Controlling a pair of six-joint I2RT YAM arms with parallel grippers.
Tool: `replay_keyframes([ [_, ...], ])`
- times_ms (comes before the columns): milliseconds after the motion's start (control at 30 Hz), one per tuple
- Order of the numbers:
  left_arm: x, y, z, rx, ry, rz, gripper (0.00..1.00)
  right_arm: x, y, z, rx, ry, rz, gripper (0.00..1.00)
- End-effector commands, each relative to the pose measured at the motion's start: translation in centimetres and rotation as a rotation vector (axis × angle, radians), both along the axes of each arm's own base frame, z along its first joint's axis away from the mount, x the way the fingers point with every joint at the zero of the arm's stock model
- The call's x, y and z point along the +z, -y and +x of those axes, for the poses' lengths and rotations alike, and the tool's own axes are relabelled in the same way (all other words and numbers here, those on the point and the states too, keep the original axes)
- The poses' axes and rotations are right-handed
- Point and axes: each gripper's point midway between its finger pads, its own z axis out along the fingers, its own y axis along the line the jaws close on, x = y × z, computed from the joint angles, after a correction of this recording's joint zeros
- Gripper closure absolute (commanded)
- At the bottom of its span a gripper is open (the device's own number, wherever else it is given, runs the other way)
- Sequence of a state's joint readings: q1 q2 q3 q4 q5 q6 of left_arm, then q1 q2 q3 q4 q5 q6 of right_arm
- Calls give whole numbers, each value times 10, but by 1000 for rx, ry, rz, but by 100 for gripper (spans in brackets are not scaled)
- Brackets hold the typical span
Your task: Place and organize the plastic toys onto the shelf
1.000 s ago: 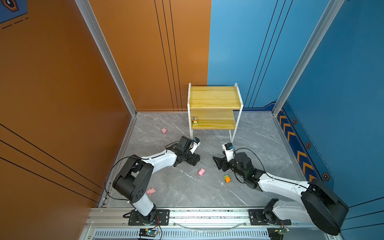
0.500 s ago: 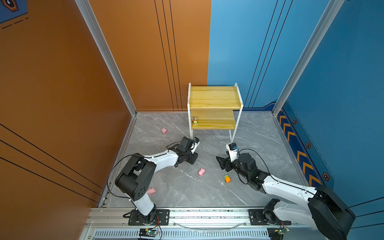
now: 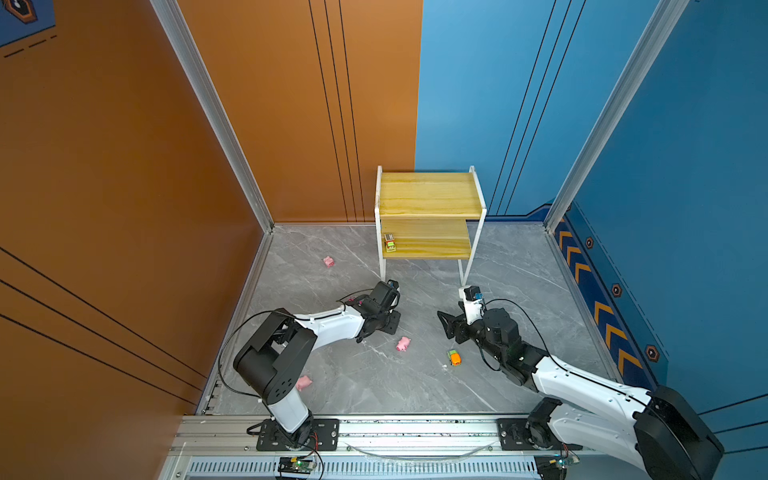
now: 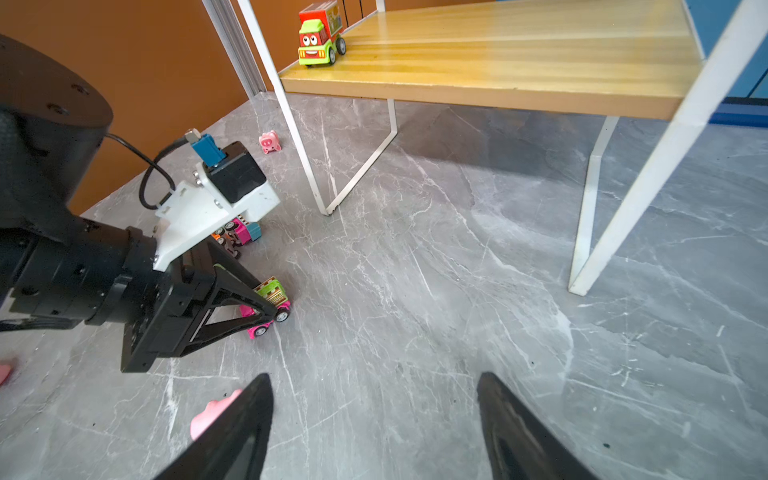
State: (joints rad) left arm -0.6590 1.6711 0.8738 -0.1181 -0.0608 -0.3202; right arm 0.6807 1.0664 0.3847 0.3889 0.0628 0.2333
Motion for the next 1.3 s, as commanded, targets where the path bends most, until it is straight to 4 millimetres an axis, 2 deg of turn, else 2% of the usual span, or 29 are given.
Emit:
replay_keyframes([
  [0,-2,-4,-2,175,-43,-10,67,-7,11,-1,-61,-44,-22,23],
  [200,-12,7,-14,346,-128,-65,63,-17,17,-4,-96,-86,-36,23],
  [300,-10,11,-14,395,-135,-89,55,-20,18,-5,-100,-99,-41,23],
  [333,-6,10,-12,406,-127,-96,52,-20,10,-11,-69,-104,-47,24],
  [400,7,5,-8,423,-104,-106,44,-20,7,-14,-55,-110,-47,23],
  [600,65,-17,2,378,-11,-158,21,-14,-8,-21,-31,-99,-59,23],
  [667,84,-28,2,351,14,-169,17,-12,-16,-23,-26,-89,-65,23],
  [767,112,-47,-2,311,46,-186,15,-9,-33,-26,-9,-80,-77,23],
  [800,122,-53,-3,296,56,-193,9,-9,-40,-27,-3,-81,-83,23],
  [867,141,-69,-4,279,81,-187,7,-8,-55,-28,4,-81,-96,23],
  [933,158,-89,-1,280,114,-172,5,-7,-75,-30,19,-79,-110,22],
  [967,159,-97,0,282,116,-165,4,-7,-82,-31,20,-79,-119,22],
  [1000,176,-104,7,289,150,-179,4,-8,-92,-31,18,-82,-125,22],
  [1133,187,-126,17,317,186,-175,3,-21,-127,-30,-13,-137,-147,22],
  [1267,189,-130,19,290,204,-188,3,-43,-153,-29,-66,-164,-229,22],
])
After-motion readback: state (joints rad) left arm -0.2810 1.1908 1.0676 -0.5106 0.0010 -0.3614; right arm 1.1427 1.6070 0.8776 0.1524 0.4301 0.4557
